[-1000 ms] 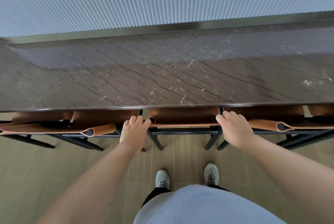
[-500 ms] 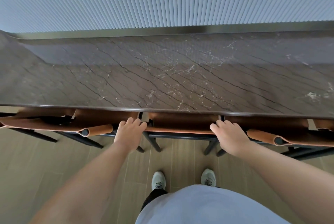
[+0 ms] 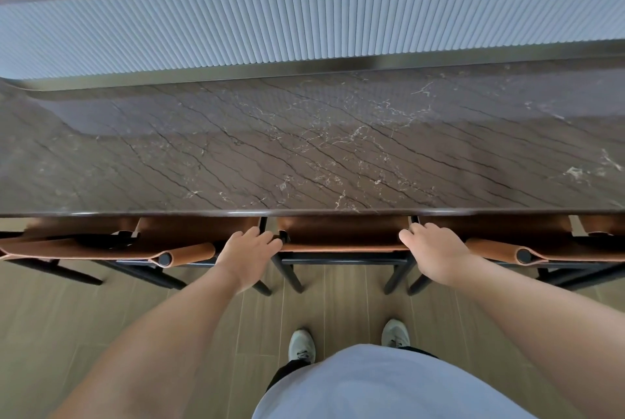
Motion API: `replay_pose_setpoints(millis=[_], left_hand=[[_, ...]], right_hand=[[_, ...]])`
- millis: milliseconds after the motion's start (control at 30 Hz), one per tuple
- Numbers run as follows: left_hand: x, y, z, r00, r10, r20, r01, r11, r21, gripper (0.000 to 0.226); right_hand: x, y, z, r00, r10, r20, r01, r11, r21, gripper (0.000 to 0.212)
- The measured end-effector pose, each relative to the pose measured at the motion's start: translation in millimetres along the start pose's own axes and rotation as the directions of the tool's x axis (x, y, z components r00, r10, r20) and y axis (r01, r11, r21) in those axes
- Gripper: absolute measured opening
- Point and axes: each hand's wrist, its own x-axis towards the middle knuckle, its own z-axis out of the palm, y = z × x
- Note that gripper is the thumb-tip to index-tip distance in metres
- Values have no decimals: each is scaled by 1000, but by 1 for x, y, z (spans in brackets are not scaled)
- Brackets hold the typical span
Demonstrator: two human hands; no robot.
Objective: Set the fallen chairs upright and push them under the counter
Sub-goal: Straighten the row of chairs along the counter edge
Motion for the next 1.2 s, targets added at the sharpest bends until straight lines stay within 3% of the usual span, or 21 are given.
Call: replay_pose_setpoints(millis=[300, 1200], left_hand=[[-16, -13, 6, 997, -75, 14, 75, 997, 7, 37], [-9, 20, -3, 996, -92, 20, 92, 996, 2, 37]], right_hand=[[-2, -21, 12, 993, -114, -18, 114, 993, 1, 31], [-9, 9, 11, 997, -64, -49, 61, 997, -57, 32]])
